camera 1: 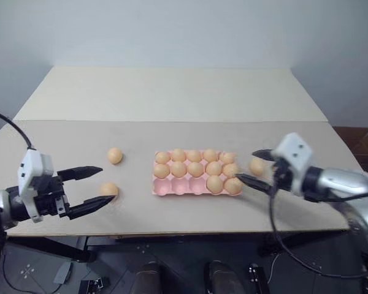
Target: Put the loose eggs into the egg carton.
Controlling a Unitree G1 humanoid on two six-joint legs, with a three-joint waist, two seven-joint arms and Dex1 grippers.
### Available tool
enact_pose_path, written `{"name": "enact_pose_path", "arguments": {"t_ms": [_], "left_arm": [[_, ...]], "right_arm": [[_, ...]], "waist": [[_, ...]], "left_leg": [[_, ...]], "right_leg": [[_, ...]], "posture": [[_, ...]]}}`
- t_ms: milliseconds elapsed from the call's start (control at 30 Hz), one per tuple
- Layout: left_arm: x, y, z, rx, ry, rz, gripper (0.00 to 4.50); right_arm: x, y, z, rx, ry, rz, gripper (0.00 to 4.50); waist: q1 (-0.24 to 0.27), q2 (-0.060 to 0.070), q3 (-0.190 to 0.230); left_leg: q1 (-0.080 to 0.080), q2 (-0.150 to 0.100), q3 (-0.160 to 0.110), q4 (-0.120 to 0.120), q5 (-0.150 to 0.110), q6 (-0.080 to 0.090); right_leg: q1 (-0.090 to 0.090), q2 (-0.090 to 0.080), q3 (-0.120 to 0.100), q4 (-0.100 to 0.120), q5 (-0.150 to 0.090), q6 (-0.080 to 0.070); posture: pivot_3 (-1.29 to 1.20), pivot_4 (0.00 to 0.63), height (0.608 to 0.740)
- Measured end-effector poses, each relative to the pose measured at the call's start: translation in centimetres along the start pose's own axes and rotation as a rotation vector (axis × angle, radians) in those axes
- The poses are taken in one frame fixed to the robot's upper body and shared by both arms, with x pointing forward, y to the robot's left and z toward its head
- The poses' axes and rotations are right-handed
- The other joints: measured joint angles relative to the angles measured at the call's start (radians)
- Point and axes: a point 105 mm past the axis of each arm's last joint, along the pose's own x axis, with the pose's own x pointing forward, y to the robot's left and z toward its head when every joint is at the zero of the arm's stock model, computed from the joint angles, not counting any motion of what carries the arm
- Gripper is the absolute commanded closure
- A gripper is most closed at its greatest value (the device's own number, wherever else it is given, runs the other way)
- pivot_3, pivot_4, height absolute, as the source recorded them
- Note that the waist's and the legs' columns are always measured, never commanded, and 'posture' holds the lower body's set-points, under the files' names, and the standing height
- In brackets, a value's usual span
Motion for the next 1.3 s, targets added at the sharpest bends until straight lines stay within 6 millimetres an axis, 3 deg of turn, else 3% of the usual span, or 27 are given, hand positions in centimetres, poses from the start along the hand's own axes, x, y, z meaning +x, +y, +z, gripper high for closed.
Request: {"name": "enact_pose_path", "arguments": {"t_ms": [133, 300, 567, 667, 867, 1067, 1167, 1300], "left_arm": [[-0.8, 0.8, -0.2, -0.017, -0.017, 0.049, 0.00], [-1.1, 0.7, -0.7, -0.027, -0.007, 0.043, 0.00], [-1.0, 0.7, -0.7, -0.024, -0.007, 0.042, 0.00], [-1.0, 0.7, -0.6, -0.022, -0.009, 0.040, 0.00], [-0.6, 0.8, -0.1, 0.003, -0.023, 0.031, 0.00], [-0.4, 0.8, -0.1, 0.007, -0.021, 0.028, 0.00], [-0.5, 0.8, -0.2, 0.007, -0.019, 0.030, 0.00], [-0.4, 0.8, -0.2, 0.007, -0.018, 0.036, 0.00]], "right_arm": [[-2.8, 0.3, -2.5, -0.052, 0.039, 0.082, 0.04], [-3.8, 0.5, -5.3, 0.003, 0.053, 0.102, 0.04], [-3.2, -0.9, -4.7, -0.005, 0.018, 0.044, 0.04], [-1.9, -1.6, -4.9, 0.010, 0.044, 0.001, 0.04], [3.2, -4.4, -6.4, 0.136, 0.131, -0.185, 0.04], [6.0, -4.8, -8.2, 0.236, 0.203, -0.226, 0.04], [6.7, -5.2, -8.7, 0.270, 0.211, -0.257, 0.65], [7.0, -5.0, -8.7, 0.289, 0.196, -0.272, 2.06]], "waist": [[0.003, 0.000, 0.000], [-0.004, 0.000, 0.000], [-0.009, 0.000, 0.000], [-0.011, 0.000, 0.000], [-0.021, -0.001, 0.000], [-0.015, -0.001, 0.000], [-0.019, 0.000, 0.000], [-0.019, 0.000, 0.000]], "left_leg": [[0.002, 0.000, 0.001, 0.000, 0.000, 0.000], [0.006, 0.001, 0.004, 0.001, 0.000, 0.000], [0.007, 0.001, 0.005, 0.001, 0.000, 0.000], [0.007, 0.001, 0.006, 0.001, 0.000, 0.000], [0.006, 0.000, 0.007, 0.001, 0.000, 0.000], [0.004, 0.000, 0.008, -0.001, 0.000, 0.001], [0.004, 0.000, 0.008, -0.001, -0.001, 0.001], [0.004, 0.000, 0.008, -0.001, 0.000, 0.001]], "right_leg": [[0.002, 0.000, 0.000, 0.000, -0.004, 0.006], [0.002, 0.001, 0.006, 0.002, -0.006, 0.002], [0.001, 0.001, 0.010, 0.003, -0.005, 0.002], [0.000, 0.001, 0.010, 0.003, -0.004, 0.001], [0.000, 0.002, 0.011, 0.003, 0.000, -0.005], [-0.001, 0.002, 0.009, 0.000, 0.003, 0.001], [-0.001, 0.001, 0.010, 0.000, 0.003, 0.001], [-0.001, 0.001, 0.010, 0.001, 0.003, 0.002]], "posture": [[0.00, 0.150, 0.740], [0.00, 0.150, 0.740], [0.00, 0.150, 0.740], [0.00, 0.150, 0.740], [0.00, 0.150, 0.740], [0.00, 0.150, 0.740], [0.00, 0.150, 0.740], [0.00, 0.150, 0.740]]}}
